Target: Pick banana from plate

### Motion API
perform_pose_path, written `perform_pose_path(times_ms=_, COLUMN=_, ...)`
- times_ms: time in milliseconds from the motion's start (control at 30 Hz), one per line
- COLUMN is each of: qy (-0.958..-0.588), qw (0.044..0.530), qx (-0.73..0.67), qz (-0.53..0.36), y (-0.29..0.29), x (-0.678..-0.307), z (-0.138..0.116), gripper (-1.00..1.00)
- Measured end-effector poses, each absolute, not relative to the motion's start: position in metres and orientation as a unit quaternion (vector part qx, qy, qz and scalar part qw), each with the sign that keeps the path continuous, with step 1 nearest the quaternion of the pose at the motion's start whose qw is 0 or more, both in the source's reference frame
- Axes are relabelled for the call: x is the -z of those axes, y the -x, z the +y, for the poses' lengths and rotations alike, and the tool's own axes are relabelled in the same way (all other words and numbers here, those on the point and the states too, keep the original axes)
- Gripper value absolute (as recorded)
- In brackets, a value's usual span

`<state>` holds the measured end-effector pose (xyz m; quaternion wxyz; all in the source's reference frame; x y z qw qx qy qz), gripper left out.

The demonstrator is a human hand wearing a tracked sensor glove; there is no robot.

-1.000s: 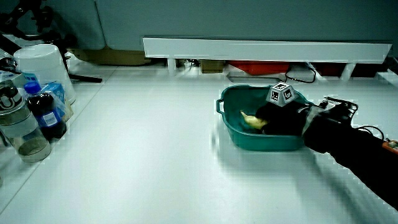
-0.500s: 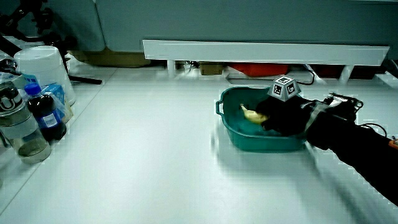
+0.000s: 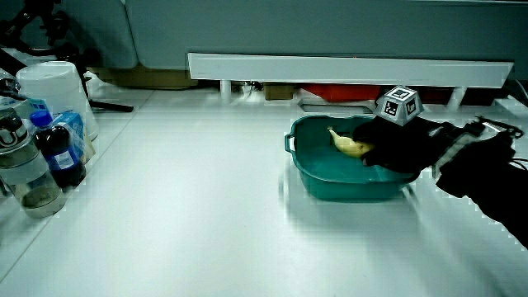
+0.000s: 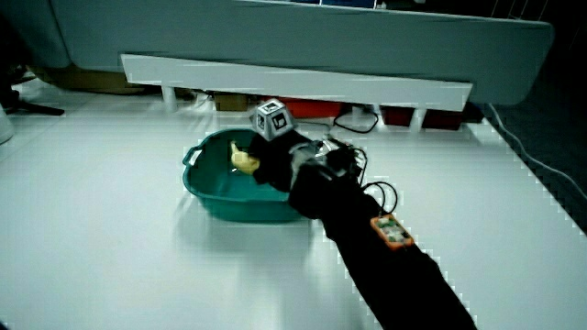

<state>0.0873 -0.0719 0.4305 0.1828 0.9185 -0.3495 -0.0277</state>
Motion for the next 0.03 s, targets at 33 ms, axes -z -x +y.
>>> perform_pose_path(times_ms=33, qy=-0.918, qw=0.175, qx=0.028, qz=-0.355, y=-0.0857, x=-0.4235, z=-0.0680, gripper=1.00)
